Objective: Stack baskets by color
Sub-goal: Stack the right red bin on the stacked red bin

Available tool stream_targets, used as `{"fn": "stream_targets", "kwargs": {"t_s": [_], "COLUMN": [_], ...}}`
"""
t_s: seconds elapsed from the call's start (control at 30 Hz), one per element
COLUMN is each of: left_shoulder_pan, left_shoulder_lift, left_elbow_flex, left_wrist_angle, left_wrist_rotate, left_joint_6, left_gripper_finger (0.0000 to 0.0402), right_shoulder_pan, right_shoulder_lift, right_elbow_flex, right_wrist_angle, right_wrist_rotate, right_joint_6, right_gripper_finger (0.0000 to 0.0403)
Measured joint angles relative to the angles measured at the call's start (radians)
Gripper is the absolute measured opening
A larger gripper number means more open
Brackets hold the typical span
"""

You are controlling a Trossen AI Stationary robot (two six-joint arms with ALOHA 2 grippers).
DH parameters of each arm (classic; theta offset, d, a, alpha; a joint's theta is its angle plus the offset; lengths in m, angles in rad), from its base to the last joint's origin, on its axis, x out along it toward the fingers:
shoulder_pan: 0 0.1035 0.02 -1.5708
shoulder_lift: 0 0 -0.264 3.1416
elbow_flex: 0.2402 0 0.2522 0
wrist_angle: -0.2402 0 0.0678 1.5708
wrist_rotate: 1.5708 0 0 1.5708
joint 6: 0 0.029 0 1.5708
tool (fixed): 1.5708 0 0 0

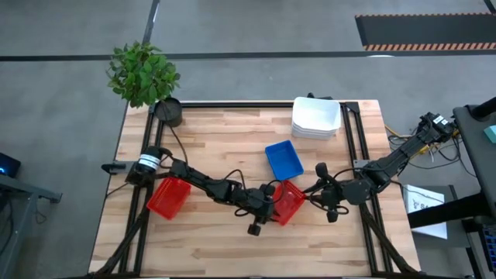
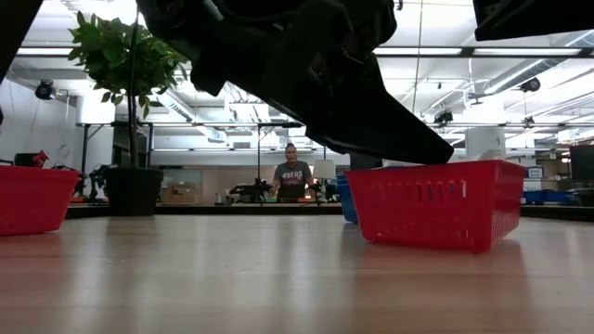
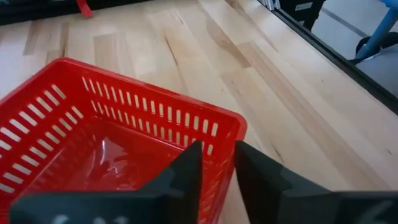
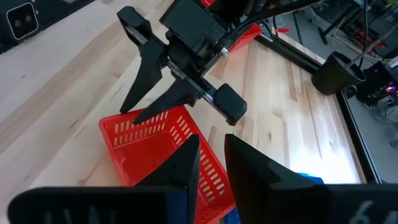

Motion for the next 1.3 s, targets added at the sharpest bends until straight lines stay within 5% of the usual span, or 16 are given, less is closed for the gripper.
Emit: {"fn": "stream_targets", "kwargs": {"t_s": [0.2,0.3,0.57,0.8,0.93,1.3], "left_shoulder_pan": [0.004,0.004,0.004,-0.002,-0.026,-0.022], "left_shoulder_lift": [-0.001,-0.011,-0.083,-0.080,-0.079,-0.002], "left_elbow_flex": [-0.001,-0.001,0.013,0.010,0.014,0.009], "left_wrist_angle": [-0.005,-0.013,-0.098,-0.106,-0.104,-0.023], "left_wrist_rotate": [0.030,0.032,0.029,0.012,-0.085,-0.064], "left_joint_6": [-0.021,-0.021,0.031,0.132,0.184,0.074], "left_gripper_finger": [0.0010,0.0008,0.0052,0.0157,0.0203,0.0184], "right_shoulder_pan": [0.000,0.000,0.000,0.000,0.000,0.000], "right_shoulder_lift": [0.000,0.000,-0.001,-0.001,-0.001,0.000], "right_elbow_flex": [-0.001,-0.001,0.000,0.000,0.000,0.000], "right_wrist_angle": [0.000,0.000,0.001,-0.001,0.000,0.001], "right_wrist_rotate": [0.000,0.000,-0.001,-0.001,-0.001,-0.001], "right_joint_6": [0.001,0.001,-0.010,-0.024,-0.022,-0.026], "right_gripper_finger": [0.0068,0.0068,0.0068,0.0068,0.0068,0.0068]}}
